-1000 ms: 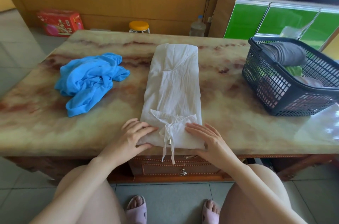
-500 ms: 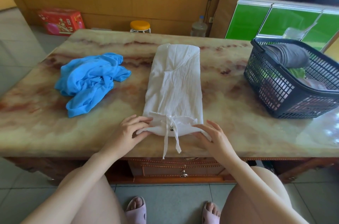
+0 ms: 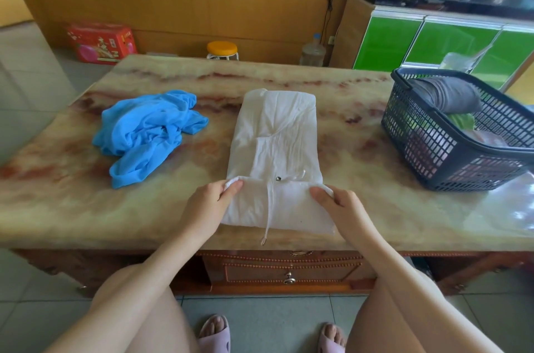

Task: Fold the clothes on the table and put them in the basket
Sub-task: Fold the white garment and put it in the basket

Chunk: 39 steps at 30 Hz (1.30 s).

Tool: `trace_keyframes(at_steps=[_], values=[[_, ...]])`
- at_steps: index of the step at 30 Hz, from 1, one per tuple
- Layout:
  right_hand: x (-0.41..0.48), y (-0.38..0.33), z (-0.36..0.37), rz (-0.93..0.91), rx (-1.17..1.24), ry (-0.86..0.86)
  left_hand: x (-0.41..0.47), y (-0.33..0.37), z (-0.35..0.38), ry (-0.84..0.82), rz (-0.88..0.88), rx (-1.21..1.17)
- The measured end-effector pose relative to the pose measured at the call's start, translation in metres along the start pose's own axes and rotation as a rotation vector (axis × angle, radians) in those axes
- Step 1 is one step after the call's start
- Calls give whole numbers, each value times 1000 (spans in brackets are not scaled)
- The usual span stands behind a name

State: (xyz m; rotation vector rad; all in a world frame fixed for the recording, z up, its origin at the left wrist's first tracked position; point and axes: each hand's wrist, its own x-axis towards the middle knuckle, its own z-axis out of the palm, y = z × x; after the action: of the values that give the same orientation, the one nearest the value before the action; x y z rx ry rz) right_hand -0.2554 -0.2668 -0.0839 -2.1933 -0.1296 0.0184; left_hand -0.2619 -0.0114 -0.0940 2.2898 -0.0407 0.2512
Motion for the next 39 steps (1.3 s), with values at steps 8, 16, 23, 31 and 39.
trace_keyframes(at_steps=[8, 16, 23, 31, 39], values=[[28, 7, 27, 232, -185, 207, 39, -5, 23, -89, -279, 173], [29, 23, 34, 146, -393, 322, 31, -19, 28, 109, -19, 147], [21, 27, 34, -56, -280, 380, 12, -40, 20, -65, 504, 34], [-13, 29, 12, -406, -366, -53, 3, -55, 16, -347, 409, 160], [-10, 35, 13, -191, -290, -71, 14, -61, 23, -193, 399, 71]])
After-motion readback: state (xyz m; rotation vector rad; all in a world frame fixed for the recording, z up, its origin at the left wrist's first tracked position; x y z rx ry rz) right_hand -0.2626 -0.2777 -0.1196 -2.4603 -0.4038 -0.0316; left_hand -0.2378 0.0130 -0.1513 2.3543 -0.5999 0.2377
